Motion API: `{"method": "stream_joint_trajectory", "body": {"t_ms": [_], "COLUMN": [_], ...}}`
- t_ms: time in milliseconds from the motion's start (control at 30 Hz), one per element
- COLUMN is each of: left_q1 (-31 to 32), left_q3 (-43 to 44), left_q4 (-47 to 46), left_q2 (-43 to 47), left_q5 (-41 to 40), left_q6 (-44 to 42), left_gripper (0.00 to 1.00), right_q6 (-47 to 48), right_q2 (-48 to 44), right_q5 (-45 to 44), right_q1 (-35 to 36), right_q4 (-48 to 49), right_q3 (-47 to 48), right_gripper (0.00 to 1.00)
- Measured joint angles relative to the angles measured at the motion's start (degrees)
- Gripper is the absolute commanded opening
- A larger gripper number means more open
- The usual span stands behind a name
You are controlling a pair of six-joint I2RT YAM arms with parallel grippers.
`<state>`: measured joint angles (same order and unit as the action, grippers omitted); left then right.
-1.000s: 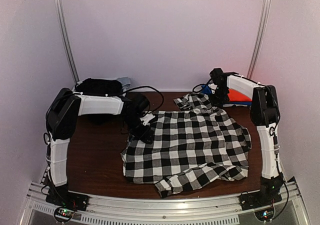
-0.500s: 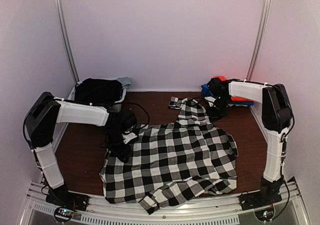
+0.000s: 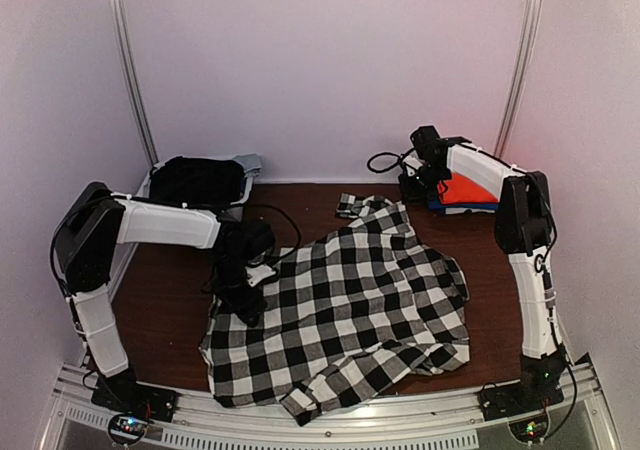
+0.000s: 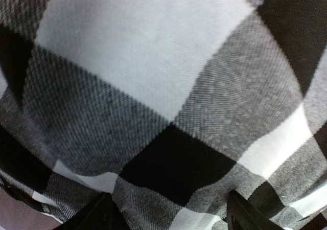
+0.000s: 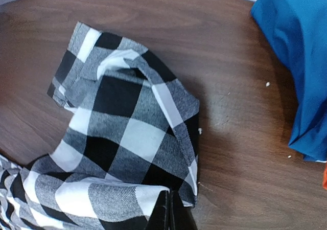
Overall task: Fold and stack the mixed laundry pile
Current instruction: Smooth out the flattened shirt at the center of the board.
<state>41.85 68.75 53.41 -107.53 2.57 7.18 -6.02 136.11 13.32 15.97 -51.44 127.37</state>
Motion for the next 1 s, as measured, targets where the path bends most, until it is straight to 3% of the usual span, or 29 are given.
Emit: {"method": "stream_joint_trajectory", "body": {"t_ms": [67, 100, 133, 267, 367, 567, 833, 1000], "left_q1": [-0.59, -0.94, -1.38, -3.48, -5.79, -9.14, -10.03, -10.03], "left_q3": [0.35, 0.52, 0.81, 3.37, 4.31, 4.15, 3.72, 0.85], "left_q4": [-0.90, -1.62, -2.38, -4.74, -7.72, -10.36, -11.80, -12.17], "left_q2": [0.22, 0.50, 0.96, 3.65, 5.27, 4.50, 2.86, 2.73], "left_q5": [2.27, 3.58, 4.74, 7.58, 8.96, 9.97, 10.58, 11.02], "left_q6": [-0.02, 0.07, 0.31, 1.60, 2.86, 5.84, 7.43, 8.15], "left_gripper": [0.89, 0.89, 0.90, 0.90, 0.90, 0.89, 0.89, 0.86], "right_q6": [-0.24, -0.04, -0.11, -0.57, -1.86, -4.22, -6.29, -9.07], "right_q2": [0.02, 0.00, 0.00, -2.99, -10.69, -23.32, -24.20, -29.38], "right_q5": [1.44, 1.77, 1.90, 1.77, 3.32, 8.66, 10.25, 10.64], "right_q1": [-0.13, -0.22, -0.26, -0.42, -0.39, 2.40, 4.28, 3.67], "right_q4": [0.33, 0.33, 0.20, 0.59, 2.36, 7.48, 10.47, 13.53], "right_q3": [-2.19, -3.34, -4.59, -13.46, -25.03, -38.05, -52.11, -59.49], "right_gripper": [0.43, 0.56, 0.61, 0.59, 0.55, 0.51, 0.50, 0.51]}}
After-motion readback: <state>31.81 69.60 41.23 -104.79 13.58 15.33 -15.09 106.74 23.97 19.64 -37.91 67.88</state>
